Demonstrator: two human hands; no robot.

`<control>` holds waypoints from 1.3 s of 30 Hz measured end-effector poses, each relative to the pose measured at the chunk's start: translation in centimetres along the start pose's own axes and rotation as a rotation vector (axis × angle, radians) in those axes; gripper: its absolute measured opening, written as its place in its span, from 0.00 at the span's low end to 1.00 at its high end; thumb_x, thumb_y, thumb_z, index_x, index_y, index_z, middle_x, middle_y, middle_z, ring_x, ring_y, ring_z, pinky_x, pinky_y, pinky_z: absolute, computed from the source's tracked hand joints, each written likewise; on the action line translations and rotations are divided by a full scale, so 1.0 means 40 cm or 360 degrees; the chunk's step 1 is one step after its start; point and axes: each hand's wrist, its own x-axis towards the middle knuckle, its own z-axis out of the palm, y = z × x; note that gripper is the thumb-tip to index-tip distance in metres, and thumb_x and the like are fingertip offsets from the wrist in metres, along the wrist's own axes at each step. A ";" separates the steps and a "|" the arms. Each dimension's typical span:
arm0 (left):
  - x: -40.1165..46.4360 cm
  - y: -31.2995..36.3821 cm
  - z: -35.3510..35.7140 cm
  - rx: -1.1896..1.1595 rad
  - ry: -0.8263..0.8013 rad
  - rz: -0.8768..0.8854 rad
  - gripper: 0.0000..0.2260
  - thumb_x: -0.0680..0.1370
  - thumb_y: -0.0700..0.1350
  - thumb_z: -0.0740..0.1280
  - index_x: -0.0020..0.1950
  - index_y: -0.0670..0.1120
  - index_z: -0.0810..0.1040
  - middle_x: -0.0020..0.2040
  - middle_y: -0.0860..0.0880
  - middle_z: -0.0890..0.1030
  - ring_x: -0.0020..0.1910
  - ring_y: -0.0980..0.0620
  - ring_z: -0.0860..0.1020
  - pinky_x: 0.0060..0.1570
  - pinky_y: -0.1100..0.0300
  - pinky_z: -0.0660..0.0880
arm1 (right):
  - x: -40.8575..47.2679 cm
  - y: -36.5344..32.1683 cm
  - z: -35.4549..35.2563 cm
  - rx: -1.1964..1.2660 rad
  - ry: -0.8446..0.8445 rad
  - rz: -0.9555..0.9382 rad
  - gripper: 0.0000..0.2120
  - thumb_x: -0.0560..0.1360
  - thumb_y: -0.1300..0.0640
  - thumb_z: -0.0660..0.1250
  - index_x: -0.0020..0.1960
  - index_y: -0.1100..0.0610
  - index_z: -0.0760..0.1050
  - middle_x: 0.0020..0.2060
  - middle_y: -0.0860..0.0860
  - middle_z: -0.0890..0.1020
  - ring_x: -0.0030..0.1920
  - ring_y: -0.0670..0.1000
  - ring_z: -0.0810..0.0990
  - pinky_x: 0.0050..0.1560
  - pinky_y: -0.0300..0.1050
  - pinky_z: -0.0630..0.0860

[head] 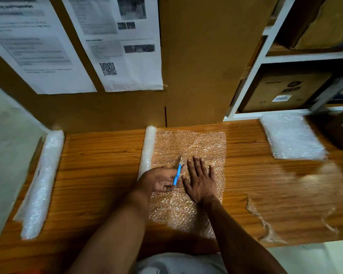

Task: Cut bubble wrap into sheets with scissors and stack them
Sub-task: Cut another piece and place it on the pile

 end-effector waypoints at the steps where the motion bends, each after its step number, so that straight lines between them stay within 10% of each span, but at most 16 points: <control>1: 0.003 0.011 0.001 0.0016 0.0005 0.0004 0.23 0.77 0.65 0.70 0.56 0.45 0.80 0.53 0.46 0.84 0.52 0.51 0.83 0.41 0.64 0.77 | 0.000 0.001 0.003 0.0003 0.0008 0.0001 0.34 0.84 0.34 0.42 0.86 0.47 0.42 0.85 0.49 0.40 0.84 0.54 0.36 0.82 0.64 0.40; 18: 0.067 0.004 0.026 0.0020 0.0368 0.0181 0.27 0.74 0.46 0.79 0.66 0.33 0.75 0.42 0.42 0.88 0.31 0.57 0.84 0.23 0.71 0.69 | -0.002 0.004 0.004 0.0036 0.0036 0.0107 0.36 0.82 0.32 0.42 0.86 0.46 0.42 0.85 0.51 0.41 0.84 0.56 0.38 0.82 0.64 0.39; 24: 0.083 -0.001 0.001 0.0040 0.0253 0.0061 0.20 0.73 0.52 0.79 0.56 0.39 0.84 0.47 0.42 0.88 0.41 0.54 0.78 0.24 0.70 0.70 | 0.035 0.004 -0.044 0.0091 0.0216 0.0098 0.29 0.84 0.41 0.52 0.81 0.51 0.58 0.79 0.56 0.65 0.78 0.61 0.65 0.77 0.63 0.60; 29: 0.070 0.013 -0.005 0.0073 0.0129 0.0069 0.23 0.74 0.56 0.76 0.58 0.40 0.82 0.50 0.42 0.88 0.41 0.54 0.83 0.27 0.67 0.72 | 0.083 0.039 -0.025 0.0027 0.0033 0.0014 0.35 0.83 0.36 0.43 0.86 0.47 0.42 0.85 0.52 0.40 0.84 0.57 0.39 0.82 0.65 0.39; 39: 0.085 0.074 0.018 0.0075 0.0141 0.0104 0.18 0.78 0.57 0.73 0.54 0.42 0.82 0.49 0.45 0.87 0.49 0.50 0.86 0.29 0.67 0.76 | 0.070 0.044 -0.015 0.0011 0.0031 0.0013 0.36 0.82 0.33 0.42 0.86 0.46 0.42 0.85 0.51 0.39 0.84 0.56 0.37 0.81 0.67 0.41</control>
